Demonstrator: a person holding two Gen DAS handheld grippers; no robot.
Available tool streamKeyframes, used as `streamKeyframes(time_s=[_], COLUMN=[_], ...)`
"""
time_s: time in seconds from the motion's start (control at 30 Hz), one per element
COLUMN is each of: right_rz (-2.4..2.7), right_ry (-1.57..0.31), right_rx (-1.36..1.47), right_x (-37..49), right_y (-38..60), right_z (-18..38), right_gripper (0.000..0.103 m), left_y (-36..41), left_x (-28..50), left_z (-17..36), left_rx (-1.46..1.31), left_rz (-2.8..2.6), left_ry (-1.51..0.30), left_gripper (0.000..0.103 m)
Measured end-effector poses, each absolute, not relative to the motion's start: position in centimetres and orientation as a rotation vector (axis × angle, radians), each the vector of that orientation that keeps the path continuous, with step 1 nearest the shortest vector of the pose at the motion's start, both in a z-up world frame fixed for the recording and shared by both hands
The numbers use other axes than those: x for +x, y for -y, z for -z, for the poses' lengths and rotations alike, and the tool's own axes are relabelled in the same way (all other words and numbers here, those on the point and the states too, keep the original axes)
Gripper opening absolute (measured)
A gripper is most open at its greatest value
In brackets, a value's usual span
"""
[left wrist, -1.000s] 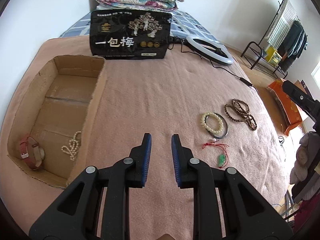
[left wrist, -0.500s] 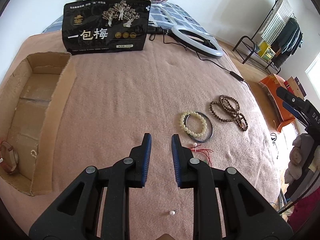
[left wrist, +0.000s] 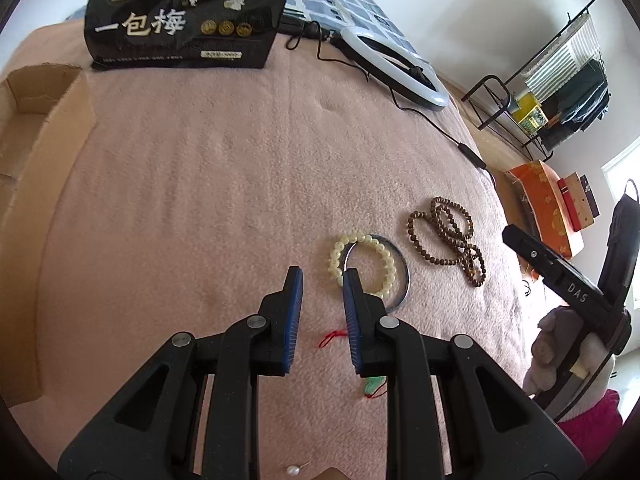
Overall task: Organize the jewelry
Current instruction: 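Grasp the pale bead bracelet with the left gripper while the right gripper grasps the wooden bead necklace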
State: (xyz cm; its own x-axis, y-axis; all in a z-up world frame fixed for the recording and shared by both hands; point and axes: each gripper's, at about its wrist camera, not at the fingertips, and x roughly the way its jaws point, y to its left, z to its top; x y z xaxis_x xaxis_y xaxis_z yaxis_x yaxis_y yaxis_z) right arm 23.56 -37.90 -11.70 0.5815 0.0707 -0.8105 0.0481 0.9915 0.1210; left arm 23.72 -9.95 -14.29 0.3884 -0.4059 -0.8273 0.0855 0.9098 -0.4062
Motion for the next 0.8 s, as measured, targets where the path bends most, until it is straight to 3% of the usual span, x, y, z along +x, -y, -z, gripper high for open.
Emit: streamKeyframes(time_s=[0.8], right_rz=[-0.006], right_ry=[-1.016], right_rx=[0.125], right_x=[26.3], right_y=[38.4], right_z=[15.1], right_gripper=[0.097], left_y=[13.2], left_x=[27.7], left_z=[18.5], left_rx=[-0.261], left_rz=[0.319], left_ry=[-1.204], left_gripper=[0.019])
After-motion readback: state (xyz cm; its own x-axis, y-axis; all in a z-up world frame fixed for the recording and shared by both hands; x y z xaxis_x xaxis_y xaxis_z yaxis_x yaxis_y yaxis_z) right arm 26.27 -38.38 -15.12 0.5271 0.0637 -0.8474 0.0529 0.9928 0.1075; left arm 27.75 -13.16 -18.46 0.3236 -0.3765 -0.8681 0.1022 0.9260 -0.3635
